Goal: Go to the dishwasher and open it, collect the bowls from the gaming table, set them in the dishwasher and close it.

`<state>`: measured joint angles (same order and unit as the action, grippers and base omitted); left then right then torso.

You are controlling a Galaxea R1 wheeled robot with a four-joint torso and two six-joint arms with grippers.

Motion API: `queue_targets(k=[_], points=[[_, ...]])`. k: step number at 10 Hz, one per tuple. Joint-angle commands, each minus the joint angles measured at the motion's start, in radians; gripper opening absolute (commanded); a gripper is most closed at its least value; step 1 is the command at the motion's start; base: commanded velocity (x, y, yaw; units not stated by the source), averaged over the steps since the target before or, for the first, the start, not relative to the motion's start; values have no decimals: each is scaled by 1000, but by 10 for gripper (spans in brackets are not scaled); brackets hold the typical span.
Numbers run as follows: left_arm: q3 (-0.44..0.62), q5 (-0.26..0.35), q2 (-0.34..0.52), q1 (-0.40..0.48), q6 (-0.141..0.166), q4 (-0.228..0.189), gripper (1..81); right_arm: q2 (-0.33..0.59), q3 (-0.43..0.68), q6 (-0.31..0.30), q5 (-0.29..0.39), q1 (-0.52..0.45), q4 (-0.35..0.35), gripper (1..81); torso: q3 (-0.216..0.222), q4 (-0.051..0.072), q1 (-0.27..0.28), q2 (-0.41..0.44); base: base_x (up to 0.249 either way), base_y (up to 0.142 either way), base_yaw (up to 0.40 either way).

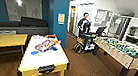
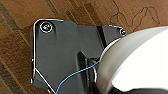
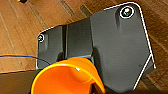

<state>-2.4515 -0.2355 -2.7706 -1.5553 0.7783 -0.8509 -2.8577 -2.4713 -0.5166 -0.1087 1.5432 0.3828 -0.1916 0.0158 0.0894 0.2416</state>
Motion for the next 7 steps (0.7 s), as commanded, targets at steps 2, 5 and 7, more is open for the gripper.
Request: queue_targets(k=[2, 5, 7], points=[[-11, 15, 0, 40, -2, -11, 10, -24, -35, 3, 37, -42, 11, 10, 0, 0, 0, 0, 0, 0, -399], [-17, 13, -1, 40, -2, -11, 10, -36, -57, 3, 37, -39, 11, 10, 0, 0, 0, 0, 0, 0, -398], [-17, 13, -5, 44, -2, -11, 10, -34, -63, 3, 37, -39, 11, 10, 0, 0, 0, 0, 0, 0, -399]])
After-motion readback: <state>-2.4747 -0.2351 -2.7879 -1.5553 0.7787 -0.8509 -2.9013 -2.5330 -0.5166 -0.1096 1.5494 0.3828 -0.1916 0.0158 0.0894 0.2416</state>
